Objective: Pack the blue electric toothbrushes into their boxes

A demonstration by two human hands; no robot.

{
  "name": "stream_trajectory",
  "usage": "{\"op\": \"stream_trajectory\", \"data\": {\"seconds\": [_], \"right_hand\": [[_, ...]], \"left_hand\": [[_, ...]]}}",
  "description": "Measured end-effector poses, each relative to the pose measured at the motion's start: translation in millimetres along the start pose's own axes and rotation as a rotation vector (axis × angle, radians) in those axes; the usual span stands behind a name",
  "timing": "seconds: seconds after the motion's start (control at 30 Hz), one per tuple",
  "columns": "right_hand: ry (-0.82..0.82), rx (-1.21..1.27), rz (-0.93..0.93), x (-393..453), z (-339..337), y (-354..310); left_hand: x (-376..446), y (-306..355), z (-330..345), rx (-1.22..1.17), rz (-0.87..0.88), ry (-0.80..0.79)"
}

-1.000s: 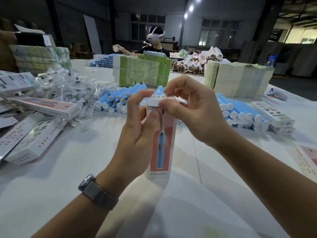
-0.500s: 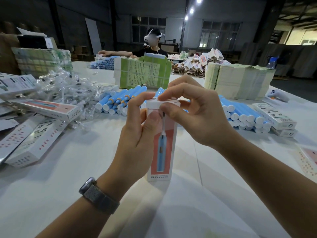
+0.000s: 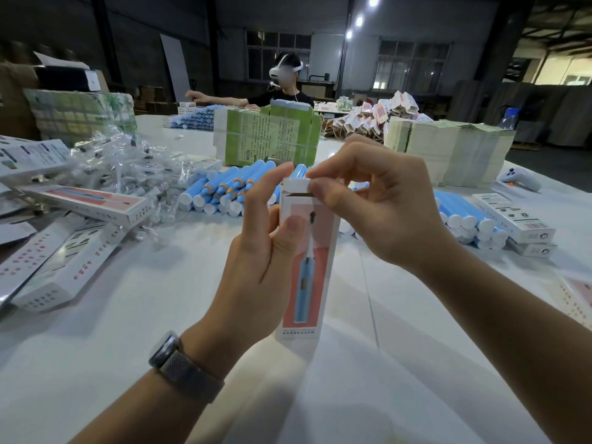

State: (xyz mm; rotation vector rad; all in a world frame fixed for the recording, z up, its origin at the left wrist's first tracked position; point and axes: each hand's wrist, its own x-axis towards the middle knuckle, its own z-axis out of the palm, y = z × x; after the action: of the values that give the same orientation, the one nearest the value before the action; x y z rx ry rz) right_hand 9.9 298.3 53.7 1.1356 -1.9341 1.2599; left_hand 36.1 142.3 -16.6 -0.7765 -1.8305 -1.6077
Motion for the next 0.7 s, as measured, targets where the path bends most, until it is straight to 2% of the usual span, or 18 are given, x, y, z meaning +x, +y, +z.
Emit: {"op": "stream_trajectory", "data": {"seconds": [0.7], "right_hand": [[-0.28,0.016,-0.052,8.4,-18.4,-3.4]], "left_hand": [[1.3,9.8,-1.9,-0.082,0.029,-0.04]]}}
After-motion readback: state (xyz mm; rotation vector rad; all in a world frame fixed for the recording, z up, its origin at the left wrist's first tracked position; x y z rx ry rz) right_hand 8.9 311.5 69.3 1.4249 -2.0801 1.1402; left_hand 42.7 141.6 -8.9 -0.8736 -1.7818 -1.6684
